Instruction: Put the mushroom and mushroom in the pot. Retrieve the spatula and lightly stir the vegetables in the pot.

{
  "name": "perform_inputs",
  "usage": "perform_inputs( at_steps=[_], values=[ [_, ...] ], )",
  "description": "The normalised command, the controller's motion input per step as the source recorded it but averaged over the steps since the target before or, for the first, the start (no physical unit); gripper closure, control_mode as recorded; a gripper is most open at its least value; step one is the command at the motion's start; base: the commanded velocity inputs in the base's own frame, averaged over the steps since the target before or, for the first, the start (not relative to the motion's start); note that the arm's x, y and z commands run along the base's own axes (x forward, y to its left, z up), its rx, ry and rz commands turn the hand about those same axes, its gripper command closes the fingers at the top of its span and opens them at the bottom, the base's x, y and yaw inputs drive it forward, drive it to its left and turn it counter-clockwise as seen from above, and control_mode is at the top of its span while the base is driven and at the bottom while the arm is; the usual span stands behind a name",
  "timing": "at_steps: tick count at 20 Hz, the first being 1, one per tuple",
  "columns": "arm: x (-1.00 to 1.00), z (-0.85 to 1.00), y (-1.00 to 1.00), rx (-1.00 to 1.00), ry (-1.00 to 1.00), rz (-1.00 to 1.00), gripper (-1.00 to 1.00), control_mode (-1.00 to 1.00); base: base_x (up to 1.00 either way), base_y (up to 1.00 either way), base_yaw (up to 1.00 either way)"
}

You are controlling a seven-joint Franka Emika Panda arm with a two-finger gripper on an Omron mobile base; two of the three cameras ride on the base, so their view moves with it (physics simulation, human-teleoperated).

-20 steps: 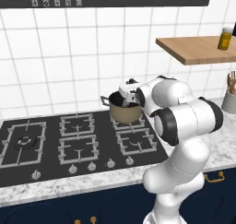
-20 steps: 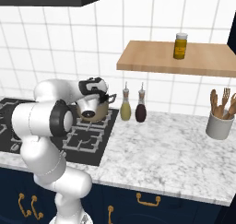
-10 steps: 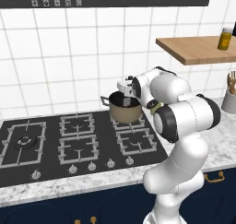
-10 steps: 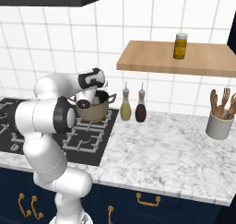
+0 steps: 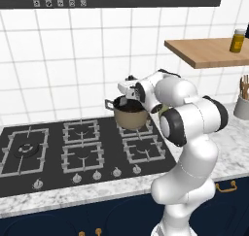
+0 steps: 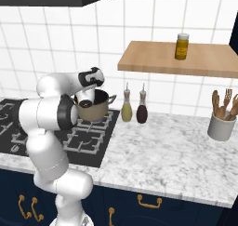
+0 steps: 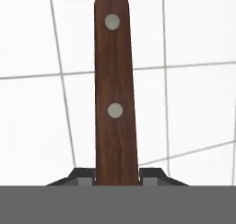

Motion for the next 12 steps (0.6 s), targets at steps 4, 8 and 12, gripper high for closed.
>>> perform_inputs(
  at_steps=[4,8,12],
  values=[
    [0.09,-0.87,-0.20,-0.09,-0.05,0.00,1.00,-1.00,0.00,0.00,0.00],
    [-0.02,-0.71,-0.19,-0.03,0.00,0.00,1.00,-1.00,0.00,0.00,0.00],
    [-0.18,0.10,-0.19,-0.02,0.00,-0.05,1.00,-1.00,0.00,0.00,0.00]
  ],
)
